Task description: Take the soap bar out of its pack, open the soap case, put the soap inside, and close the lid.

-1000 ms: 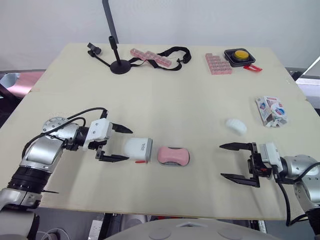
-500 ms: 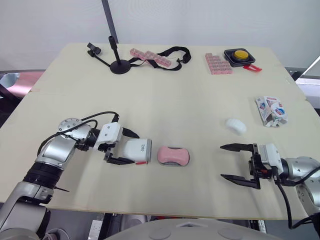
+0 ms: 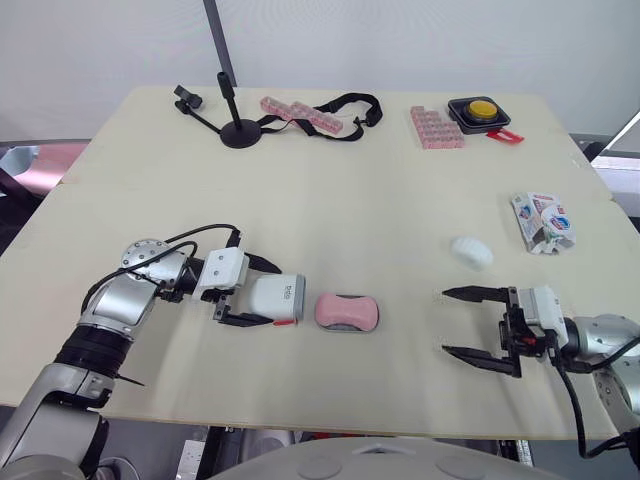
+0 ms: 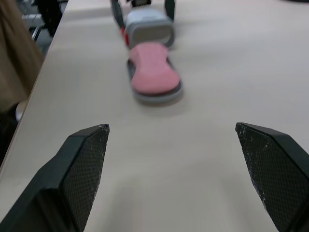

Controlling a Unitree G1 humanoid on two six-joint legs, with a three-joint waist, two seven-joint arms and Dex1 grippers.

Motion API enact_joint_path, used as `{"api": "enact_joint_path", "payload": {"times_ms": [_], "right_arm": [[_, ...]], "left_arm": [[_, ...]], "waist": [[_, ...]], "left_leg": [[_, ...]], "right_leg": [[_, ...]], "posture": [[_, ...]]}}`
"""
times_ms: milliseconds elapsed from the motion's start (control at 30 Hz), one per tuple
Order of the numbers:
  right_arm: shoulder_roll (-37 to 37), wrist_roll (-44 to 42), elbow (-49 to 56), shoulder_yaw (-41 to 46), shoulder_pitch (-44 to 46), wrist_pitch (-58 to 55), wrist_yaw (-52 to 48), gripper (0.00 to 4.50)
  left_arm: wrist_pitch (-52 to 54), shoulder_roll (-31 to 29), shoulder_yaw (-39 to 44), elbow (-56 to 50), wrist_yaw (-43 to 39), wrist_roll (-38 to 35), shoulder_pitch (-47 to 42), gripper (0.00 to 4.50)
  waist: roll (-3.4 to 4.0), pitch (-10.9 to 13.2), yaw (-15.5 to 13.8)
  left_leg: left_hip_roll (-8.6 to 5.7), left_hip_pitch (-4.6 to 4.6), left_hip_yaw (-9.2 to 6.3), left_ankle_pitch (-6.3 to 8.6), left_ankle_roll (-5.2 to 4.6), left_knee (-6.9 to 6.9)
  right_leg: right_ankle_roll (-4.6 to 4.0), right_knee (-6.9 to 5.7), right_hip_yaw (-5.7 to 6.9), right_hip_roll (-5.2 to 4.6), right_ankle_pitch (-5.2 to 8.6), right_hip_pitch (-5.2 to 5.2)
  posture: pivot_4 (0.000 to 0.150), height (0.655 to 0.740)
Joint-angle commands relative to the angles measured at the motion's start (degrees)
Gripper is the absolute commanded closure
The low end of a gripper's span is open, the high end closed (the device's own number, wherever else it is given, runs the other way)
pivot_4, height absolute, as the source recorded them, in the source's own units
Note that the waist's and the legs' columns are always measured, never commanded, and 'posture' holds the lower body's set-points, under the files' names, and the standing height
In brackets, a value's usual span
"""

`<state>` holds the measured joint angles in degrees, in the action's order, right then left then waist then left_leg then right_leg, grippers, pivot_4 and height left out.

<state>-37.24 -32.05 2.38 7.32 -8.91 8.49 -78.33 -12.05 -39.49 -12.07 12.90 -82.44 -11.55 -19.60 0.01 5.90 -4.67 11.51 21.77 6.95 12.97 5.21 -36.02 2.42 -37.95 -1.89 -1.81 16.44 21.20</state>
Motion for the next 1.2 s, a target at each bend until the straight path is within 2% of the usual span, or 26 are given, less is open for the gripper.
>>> {"api": "enact_joint_path", "payload": {"times_ms": [33,233,267,367,633,900,1200], "right_arm": [[-0.1,-2.7,2.5,1.1,-0.4,-0.4,-1.7,0.03],[0.5,-1.5,1.8,0.1,-1.2,1.3,-3.7,0.03],[0.5,-1.2,1.3,0.1,-1.2,1.7,-4.1,0.00],[0.5,-0.8,0.2,0.3,-1.0,2.2,-4.6,0.00],[-1.6,2.4,0.7,-1.5,-0.8,3.1,-6.2,0.00],[-4.0,6.3,15.2,-10.1,7.7,-14.0,4.7,0.00],[-2.8,15.6,25.3,-24.1,21.4,-33.3,16.2,0.00]], "left_arm": [[-1.3,-0.2,0.4,0.1,-0.1,0.0,-0.1,0.00],[-1.7,0.0,0.4,0.0,0.0,-0.2,-0.1,0.00],[-2.0,0.2,0.4,0.1,0.2,-0.1,-0.1,0.40],[-2.5,0.5,0.4,-0.1,0.6,0.0,-0.1,1.02],[-2.8,0.2,0.5,-0.3,0.5,-0.3,-0.1,1.02],[-2.7,-0.7,1.3,-1.4,-0.2,-1.4,0.6,1.02],[-1.2,-1.7,1.5,-4.5,-0.1,-2.2,2.8,1.02]], "waist": [[0.00,0.0,0.0],[0.00,0.0,0.0],[0.00,0.0,0.0],[0.00,0.0,0.0],[0.00,0.0,0.0],[0.01,0.0,0.1],[0.02,0.0,0.1]], "left_leg": [[0.00,0.01,0.00,0.00,0.00,0.00],[0.00,0.05,-0.03,0.01,-0.01,0.00],[0.00,0.05,-0.03,0.00,-0.01,0.00],[0.00,0.05,-0.03,0.01,-0.01,0.01],[0.00,0.07,-0.05,0.01,-0.01,0.02],[0.01,-0.05,-0.06,-0.12,0.22,0.11],[0.01,-0.07,-0.06,-0.14,0.33,0.27]], "right_leg": [[0.00,0.00,0.01,0.00,0.00,0.00],[0.00,0.05,0.06,-0.01,0.00,0.00],[0.00,0.05,0.06,-0.01,0.00,0.00],[0.00,0.05,0.06,-0.01,0.00,0.00],[0.00,0.09,0.08,-0.01,0.00,-0.01],[0.01,0.17,0.09,0.04,-0.01,-0.10],[0.03,0.38,0.11,0.08,-0.02,-0.16]], "posture": [[0.150,0.7395],[0.150,0.7395],[0.150,0.7395],[0.150,0.7395],[0.150,0.7395],[0.150,0.7395],[0.150,0.7395]]}}
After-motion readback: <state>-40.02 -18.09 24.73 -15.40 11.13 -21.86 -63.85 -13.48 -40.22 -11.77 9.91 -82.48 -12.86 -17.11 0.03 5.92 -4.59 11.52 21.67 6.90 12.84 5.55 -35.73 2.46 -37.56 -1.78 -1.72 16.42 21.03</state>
